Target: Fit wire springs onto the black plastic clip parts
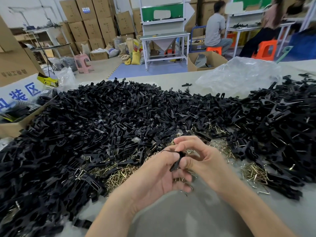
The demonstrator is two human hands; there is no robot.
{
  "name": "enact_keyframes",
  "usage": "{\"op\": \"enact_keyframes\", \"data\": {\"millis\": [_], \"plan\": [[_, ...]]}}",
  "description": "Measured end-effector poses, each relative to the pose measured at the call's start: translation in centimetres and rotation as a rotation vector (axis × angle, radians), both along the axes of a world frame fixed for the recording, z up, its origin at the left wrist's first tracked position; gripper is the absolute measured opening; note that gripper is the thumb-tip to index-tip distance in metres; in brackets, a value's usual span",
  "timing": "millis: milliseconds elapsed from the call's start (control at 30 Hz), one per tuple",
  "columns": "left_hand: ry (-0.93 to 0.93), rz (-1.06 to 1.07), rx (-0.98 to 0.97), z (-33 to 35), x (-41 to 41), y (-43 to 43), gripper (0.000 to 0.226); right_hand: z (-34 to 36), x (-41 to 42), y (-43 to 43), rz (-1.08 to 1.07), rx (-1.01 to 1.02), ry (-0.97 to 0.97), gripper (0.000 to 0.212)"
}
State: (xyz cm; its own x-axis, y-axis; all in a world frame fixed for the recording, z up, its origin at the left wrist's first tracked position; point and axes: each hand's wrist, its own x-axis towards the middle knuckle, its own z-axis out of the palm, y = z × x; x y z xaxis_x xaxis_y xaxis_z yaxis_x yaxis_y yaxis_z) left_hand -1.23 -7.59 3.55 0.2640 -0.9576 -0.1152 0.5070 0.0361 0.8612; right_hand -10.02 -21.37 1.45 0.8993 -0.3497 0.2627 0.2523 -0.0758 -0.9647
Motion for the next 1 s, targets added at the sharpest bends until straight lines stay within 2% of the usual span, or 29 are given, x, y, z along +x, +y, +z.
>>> {"op": "enact_keyframes", "data": {"millis": [200, 300, 467, 600, 667, 767, 833, 933, 1000], "plan": [[-0.057, -0.023, 0.034, -0.5, -0.6, -0.1, 0.054, -0.3, 0.0, 0.5, 0.012, -0.047, 0.062, 0.022], [-0.126, 0.045, 0.041, -0.9, -0.8, -0.3, 0.062, -0.6, 0.0, 0.5, 0.009, -0.031, 0.060, 0.023], [-0.290, 0.226, 0.057, -1.0, -0.7, -0.6, 0.041, -0.3, 0.0, 0.7, -0.008, 0.015, 0.013, 0.023], [-0.305, 0.363, 0.080, -0.8, -0.4, -0.7, 0.020, -0.1, -0.1, 0.2, -0.072, -0.049, 0.064, 0.037], [-0.284, 0.418, 0.066, -0.9, -0.4, -0.9, 0.021, -0.2, -0.2, 0.3, -0.052, -0.017, 0.065, 0.040], [-0.251, 0.429, 0.060, -1.0, -0.5, -1.0, 0.040, -0.4, -0.3, 0.6, 0.025, 0.015, 0.045, 0.041], [-0.240, 0.434, 0.043, -0.9, -0.6, -1.1, 0.045, -0.5, -0.3, 0.5, 0.011, -0.017, 0.047, 0.040], [-0.216, 0.469, 0.033, -0.7, -0.4, -1.0, 0.035, -0.6, -0.3, 0.2, -0.013, -0.056, 0.032, 0.031], [-0.243, 0.476, 0.058, -0.9, -0.4, -1.1, 0.032, -0.8, -0.2, 0.3, 0.003, -0.113, 0.014, 0.036]]}}
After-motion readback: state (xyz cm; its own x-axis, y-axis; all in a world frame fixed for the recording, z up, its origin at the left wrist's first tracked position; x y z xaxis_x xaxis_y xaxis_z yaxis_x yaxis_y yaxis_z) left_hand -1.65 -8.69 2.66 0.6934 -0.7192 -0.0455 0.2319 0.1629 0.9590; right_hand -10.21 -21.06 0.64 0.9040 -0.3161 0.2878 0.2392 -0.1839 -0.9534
